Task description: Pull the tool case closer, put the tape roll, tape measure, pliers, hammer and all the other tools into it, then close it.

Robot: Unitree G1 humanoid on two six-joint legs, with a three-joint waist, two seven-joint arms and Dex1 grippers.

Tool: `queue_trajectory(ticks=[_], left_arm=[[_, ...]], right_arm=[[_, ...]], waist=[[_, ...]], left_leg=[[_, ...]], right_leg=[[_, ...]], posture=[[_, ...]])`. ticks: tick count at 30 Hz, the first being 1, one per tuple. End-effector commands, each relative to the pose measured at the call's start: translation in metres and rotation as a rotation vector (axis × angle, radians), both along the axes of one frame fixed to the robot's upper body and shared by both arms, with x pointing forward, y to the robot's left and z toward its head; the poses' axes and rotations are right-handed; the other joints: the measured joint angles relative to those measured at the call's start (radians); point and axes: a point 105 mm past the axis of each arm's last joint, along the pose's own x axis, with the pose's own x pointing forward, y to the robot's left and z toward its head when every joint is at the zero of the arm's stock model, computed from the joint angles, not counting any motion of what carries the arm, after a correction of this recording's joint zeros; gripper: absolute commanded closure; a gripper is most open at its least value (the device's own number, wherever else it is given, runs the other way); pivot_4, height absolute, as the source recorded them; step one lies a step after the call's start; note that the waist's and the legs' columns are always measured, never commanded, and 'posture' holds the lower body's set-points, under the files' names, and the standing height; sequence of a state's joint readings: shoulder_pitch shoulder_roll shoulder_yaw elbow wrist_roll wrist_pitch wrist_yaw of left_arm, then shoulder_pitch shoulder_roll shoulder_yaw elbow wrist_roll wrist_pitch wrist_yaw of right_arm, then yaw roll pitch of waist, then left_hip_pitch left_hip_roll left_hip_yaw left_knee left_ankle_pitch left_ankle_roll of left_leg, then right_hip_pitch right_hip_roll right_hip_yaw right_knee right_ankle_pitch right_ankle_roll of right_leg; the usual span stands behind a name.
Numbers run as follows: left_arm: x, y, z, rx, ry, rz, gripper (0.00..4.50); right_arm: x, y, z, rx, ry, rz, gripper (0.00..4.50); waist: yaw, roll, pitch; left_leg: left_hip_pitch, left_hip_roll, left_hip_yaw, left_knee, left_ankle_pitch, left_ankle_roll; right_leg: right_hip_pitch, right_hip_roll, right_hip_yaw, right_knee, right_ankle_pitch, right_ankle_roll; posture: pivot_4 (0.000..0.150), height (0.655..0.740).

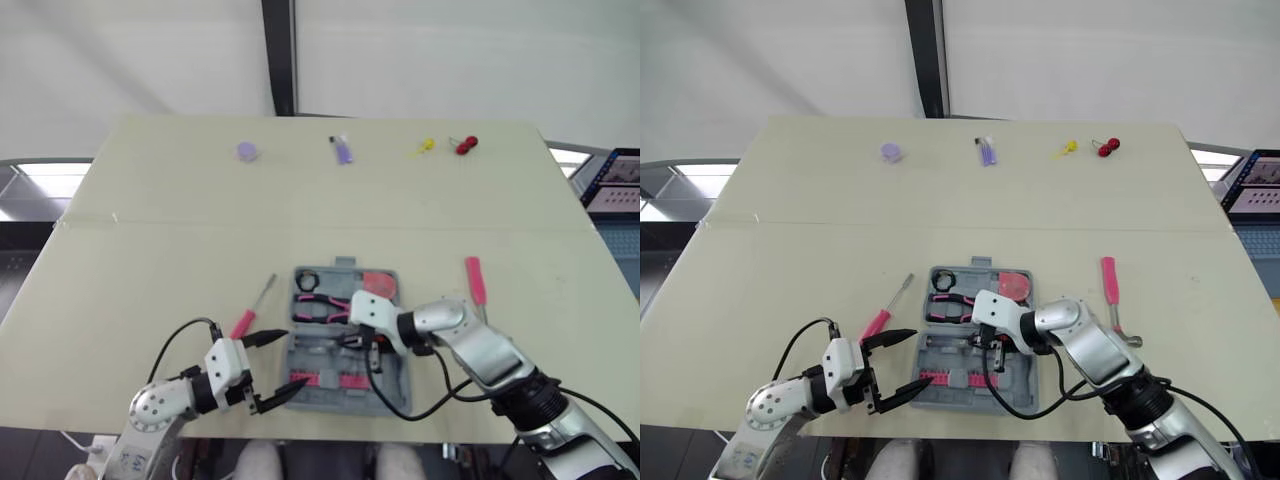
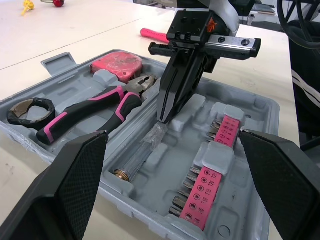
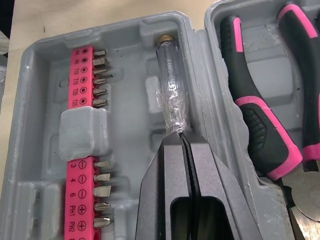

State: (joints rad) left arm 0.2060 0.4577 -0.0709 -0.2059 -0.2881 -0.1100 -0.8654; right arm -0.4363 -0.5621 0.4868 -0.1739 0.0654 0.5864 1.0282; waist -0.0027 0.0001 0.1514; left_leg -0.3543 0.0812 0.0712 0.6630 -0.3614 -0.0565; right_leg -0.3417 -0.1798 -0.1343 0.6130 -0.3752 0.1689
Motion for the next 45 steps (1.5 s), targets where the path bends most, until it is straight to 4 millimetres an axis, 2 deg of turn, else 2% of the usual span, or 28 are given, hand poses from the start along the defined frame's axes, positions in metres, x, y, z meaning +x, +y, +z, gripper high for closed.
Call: queue_trajectory(ticks=[1,11,24,26,28,30,32,35,37,40,43,44,45], left_arm=[[-0.003,-0.005,0.009,-0.017,-0.032,-0.019,0.0],[-0.002,-0.008,0.012,-0.033,-0.019,-0.019,0.0],[0.0,-0.009,0.012,-0.039,-0.012,-0.016,0.0],[0.0,-0.009,0.013,-0.039,-0.014,-0.015,0.0],[0.001,-0.009,0.014,-0.04,-0.016,-0.012,0.0],[0.001,-0.008,0.014,-0.047,-0.013,-0.007,0.0],[0.001,-0.008,0.016,-0.055,-0.01,-0.005,0.0],[0.013,0.0,0.026,-0.054,-0.03,0.051,0.0],[0.024,0.008,0.035,-0.056,-0.033,0.096,0.0],[0.045,0.031,0.047,-0.041,-0.03,0.19,0.0],[0.063,0.073,0.055,0.009,-0.014,0.324,0.0],[0.065,0.085,0.056,0.019,-0.008,0.361,0.0],[0.068,0.101,0.058,0.031,-0.006,0.411,0.0]], right_arm=[[-0.004,0.0,-0.011,-0.048,0.003,0.004,4.47],[-0.002,-0.002,-0.024,-0.128,0.043,-0.064,4.47],[-0.013,-0.006,-0.047,-0.247,0.11,-0.077,4.47],[-0.013,-0.003,-0.045,-0.224,0.111,-0.07,4.47],[-0.009,0.006,-0.03,-0.125,0.089,-0.056,4.47],[-0.007,0.014,-0.01,0.0,0.094,-0.056,4.47],[-0.006,0.013,0.011,0.091,0.075,-0.035,4.47],[0.007,-0.003,0.064,0.339,0.052,-0.091,4.47],[0.014,-0.02,0.082,0.416,0.04,-0.144,4.47],[0.021,-0.058,0.092,0.459,0.04,-0.257,4.47],[0.025,-0.115,0.084,0.412,0.031,-0.43,3.61],[0.025,-0.13,0.081,0.395,0.024,-0.478,3.24],[0.026,-0.149,0.08,0.393,0.009,-0.54,2.63]], waist=[[-0.001,0.0,0.0],[-0.004,-0.003,-0.002],[-0.005,-0.008,-0.009],[-0.006,-0.008,-0.009],[-0.007,-0.008,-0.009],[-0.009,-0.008,-0.009],[-0.01,-0.006,-0.008],[-0.002,-0.002,-0.001],[0.003,-0.002,0.001],[0.016,-0.002,0.001],[0.024,-0.003,0.001],[0.024,-0.002,0.001],[0.024,-0.002,0.001]], left_leg=[[0.0,0.0,0.0,0.0,0.0,0.0],[0.002,0.0,0.0,0.0,0.0,0.0],[0.003,0.001,0.0,0.0,0.0,0.0],[0.003,0.001,0.0,0.0,0.0,0.0],[0.003,0.001,0.0,0.0,0.0,0.0],[0.003,0.001,0.0,-0.001,0.0,0.0],[0.002,0.001,0.0,0.0,0.0,0.0],[0.0,0.001,0.0,0.0,0.0,0.0],[0.0,0.0,0.0,0.001,0.0,0.0],[0.0,0.0,-0.001,0.001,0.0,0.0],[-0.001,0.0,-0.001,0.001,0.0,0.0],[0.0,0.0,-0.001,0.001,0.0,0.0],[0.0,0.0,0.0,0.0,0.0,0.0]], right_leg=[[0.0,0.0,0.0,0.0,0.0,0.0],[0.001,0.0,0.0,0.001,0.0,0.0],[0.002,0.0,0.0,0.001,0.0,0.0],[0.002,0.0,0.0,0.001,0.0,0.0],[0.002,0.0,0.0,0.001,0.0,0.0],[0.002,0.0,0.0,0.001,0.0,0.0],[0.001,0.0,0.0,0.001,0.0,0.0],[0.0,0.0,0.0,0.001,0.0,0.0],[0.0,0.0,0.0,0.001,0.0,0.0],[0.001,0.0,0.0,0.001,0.0,0.0],[0.0,0.0,0.0,0.001,0.0,0.0],[0.0,0.0,0.0,0.0,0.0,0.0],[0.0,0.0,0.0,0.0,0.0,0.0]], posture=[[0.15,0.74],[0.15,0.74],[0.15,0.74],[0.15,0.74],[0.15,0.74],[0.15,0.74],[0.15,0.74],[0.15,0.74],[0.15,0.74],[0.15,0.74],[0.15,0.74],[0.15,0.74],[0.15,0.74]])
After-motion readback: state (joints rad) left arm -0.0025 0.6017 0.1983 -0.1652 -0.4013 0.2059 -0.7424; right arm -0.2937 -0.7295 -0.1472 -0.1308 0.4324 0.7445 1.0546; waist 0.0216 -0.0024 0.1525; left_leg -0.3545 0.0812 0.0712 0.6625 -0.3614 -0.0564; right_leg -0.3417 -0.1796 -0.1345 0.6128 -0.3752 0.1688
